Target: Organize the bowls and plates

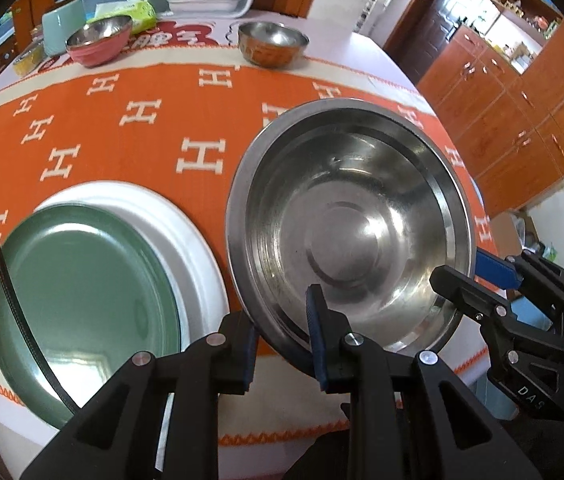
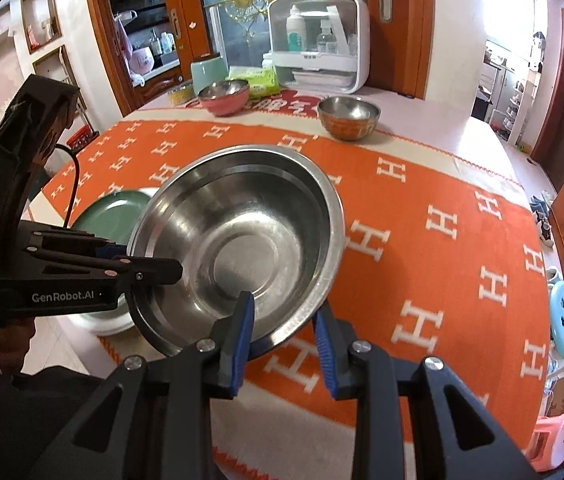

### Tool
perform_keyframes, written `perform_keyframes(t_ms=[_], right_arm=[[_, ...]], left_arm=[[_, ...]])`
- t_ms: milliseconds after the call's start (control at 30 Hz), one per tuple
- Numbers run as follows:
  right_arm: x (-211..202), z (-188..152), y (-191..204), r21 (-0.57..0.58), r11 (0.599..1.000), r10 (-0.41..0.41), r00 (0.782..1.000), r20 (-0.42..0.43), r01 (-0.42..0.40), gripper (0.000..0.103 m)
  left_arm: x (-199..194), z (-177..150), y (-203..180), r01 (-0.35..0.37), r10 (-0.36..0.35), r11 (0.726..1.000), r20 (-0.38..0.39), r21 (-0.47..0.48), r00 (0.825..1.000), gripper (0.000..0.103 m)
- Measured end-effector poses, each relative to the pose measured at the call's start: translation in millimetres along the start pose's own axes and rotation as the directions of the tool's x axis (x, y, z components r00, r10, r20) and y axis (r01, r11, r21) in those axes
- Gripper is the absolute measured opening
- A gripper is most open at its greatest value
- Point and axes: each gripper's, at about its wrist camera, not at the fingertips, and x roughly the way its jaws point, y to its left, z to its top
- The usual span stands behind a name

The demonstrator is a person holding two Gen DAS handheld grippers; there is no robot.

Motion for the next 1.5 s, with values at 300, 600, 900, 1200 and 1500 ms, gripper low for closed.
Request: perform_keyframes(t_ms=[300,600,900,1200,1500], right_arm=[[10,-24,8,0.018,1.0,-0.008,0.995,-0.096,0.01,0.03],[22,-37,10,0.039,0.998,-0.033,0.986,-0.166,0.04,0.031],[24,-38,7,0.065,0.994,-0.072,0.981,-0.179,0.085,0.031],[10,-31,-3,0.094,0.984,-0.142,0.982,-0.123,0.154,0.038],[-1,-2,1,0.111,0.973,-0.191,0.977,-0.097,0.201,0.051]], left_arm=[[17,-20,-1,0.014,-0.01,0.999,-0.114,0.037,0.993,0.021],[36,-29,-2,0.019,-0.005,0.998,-0.202,0.065,0.979,0.023],[42,-27,-15,0.003,0.028,0.991,-0.232,0.132,0.972,0.033],[20,-19,-9,-0.005,0.034,0.986,-0.17,0.168,0.985,0.052],[-22,5,6,0.041,-0.026,0.989,-0.108,0.141,0.994,0.062]])
